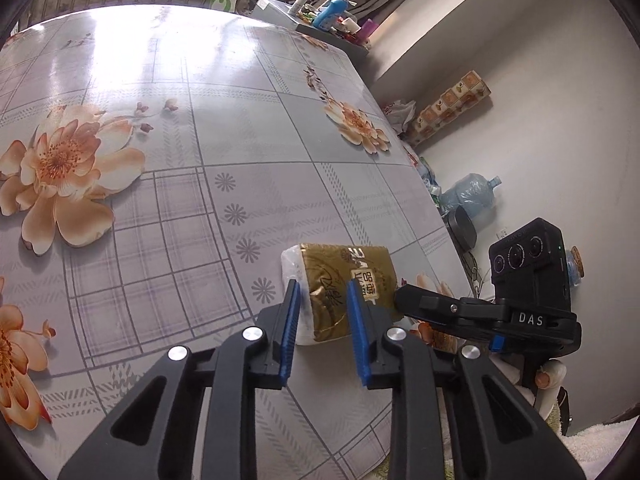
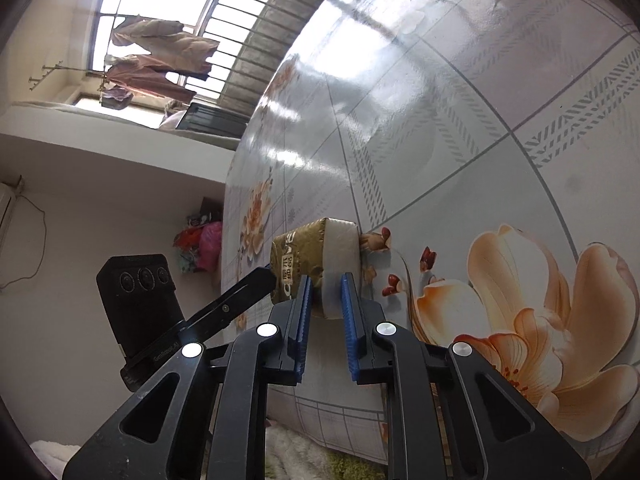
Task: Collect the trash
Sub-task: 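Close the right tool on the gold tissue roll and lift it, then carry the tissue roll over the blue basket and open the right tool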
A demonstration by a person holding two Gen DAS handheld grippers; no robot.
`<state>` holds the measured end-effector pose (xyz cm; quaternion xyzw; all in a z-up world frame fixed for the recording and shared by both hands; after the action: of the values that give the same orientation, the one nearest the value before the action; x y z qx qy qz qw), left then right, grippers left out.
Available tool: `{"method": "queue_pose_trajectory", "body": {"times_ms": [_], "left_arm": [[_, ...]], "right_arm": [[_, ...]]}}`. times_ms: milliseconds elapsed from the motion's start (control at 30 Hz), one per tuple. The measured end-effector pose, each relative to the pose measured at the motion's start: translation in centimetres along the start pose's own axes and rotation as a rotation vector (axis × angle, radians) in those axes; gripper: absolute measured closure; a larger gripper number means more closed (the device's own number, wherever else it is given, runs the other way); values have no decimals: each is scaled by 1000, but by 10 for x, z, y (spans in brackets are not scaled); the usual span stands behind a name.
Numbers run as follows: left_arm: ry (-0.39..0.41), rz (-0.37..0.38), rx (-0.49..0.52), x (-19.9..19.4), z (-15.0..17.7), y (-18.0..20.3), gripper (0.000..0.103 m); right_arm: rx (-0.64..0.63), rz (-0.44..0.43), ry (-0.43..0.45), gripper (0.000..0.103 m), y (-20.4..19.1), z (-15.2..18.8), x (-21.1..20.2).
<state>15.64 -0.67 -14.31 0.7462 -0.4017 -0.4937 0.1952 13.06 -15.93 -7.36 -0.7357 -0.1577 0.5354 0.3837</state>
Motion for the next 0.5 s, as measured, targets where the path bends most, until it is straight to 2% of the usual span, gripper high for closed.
{"method": "queue_pose_trajectory", "body": {"times_ms": [167,333,500], "left_arm": [[8,14,-23,-4,0,4,82],[17,28,18,-5,-8,26,82],[6,40,107,8,-26,64,82]], "right_arm": [[11,-13,3,90,4,2,-5],[30,-47,38,91,5,0,-19],[65,-80,112,91,14,-8,-49]]}}
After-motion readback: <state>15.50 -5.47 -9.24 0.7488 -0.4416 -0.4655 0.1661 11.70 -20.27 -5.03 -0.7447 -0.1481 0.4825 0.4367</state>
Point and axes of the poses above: each gripper's, at about its wrist camera, not at the fingertips, and x roughly the way its jaws point, y to its right, z to its underside, the point moved 9 cm from there along x, roughly the way its jaws point, and after that the axes turned 11 degrees about z, right-handed, at the moved point
